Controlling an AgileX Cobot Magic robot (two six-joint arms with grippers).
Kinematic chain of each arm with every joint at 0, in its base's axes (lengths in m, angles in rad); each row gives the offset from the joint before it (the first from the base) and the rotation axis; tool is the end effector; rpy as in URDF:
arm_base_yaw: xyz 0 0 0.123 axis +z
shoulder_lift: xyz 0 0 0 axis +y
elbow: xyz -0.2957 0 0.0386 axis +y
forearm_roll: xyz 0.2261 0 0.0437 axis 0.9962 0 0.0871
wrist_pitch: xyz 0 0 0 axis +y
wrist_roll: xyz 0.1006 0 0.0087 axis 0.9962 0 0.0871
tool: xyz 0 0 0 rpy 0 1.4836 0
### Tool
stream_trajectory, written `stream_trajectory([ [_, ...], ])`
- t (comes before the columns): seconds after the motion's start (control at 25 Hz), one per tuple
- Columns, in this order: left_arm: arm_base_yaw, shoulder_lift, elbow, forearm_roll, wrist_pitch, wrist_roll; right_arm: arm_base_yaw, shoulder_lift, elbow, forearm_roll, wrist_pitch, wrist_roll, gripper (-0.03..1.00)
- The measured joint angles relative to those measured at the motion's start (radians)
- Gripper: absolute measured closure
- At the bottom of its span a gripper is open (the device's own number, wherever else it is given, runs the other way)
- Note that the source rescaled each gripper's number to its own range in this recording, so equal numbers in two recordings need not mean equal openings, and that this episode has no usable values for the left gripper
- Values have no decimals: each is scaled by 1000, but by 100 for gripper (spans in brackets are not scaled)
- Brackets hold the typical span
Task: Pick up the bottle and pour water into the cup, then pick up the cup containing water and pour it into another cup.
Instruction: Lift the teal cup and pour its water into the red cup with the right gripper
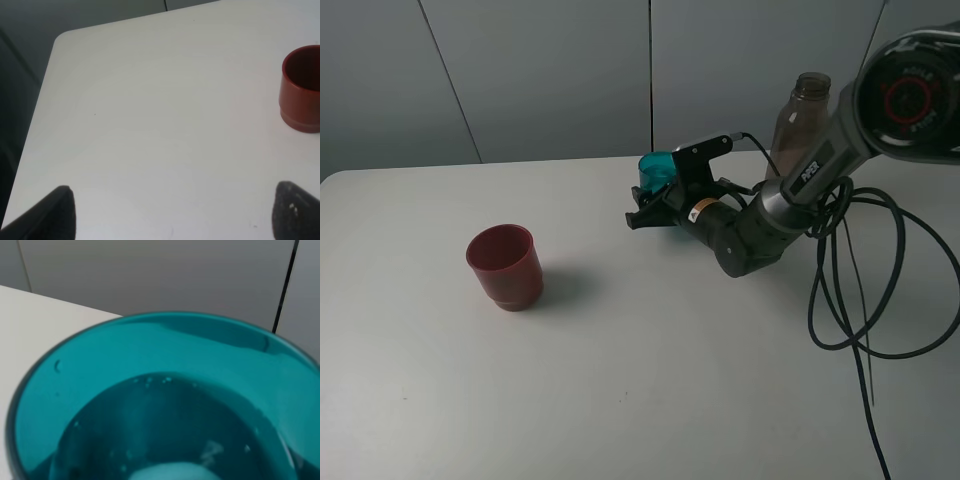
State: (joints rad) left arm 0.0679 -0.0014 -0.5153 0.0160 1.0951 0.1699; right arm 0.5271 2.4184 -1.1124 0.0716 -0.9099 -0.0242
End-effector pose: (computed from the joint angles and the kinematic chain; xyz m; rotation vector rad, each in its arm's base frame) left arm -0.0318 -0.0007 0.2632 0.1041 2.0634 0.1659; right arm 0.3871 0.2187 0.0521 -0.4372 1.8419 0.3214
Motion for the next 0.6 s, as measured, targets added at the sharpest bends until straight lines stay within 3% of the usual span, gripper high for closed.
stream_trajectory([
  [0.28,0,0,0,0,0,0,0,-33,0,-20,39,6,90],
  [0.6,0,0,0,0,0,0,0,-155,0,-149,119,35,90],
])
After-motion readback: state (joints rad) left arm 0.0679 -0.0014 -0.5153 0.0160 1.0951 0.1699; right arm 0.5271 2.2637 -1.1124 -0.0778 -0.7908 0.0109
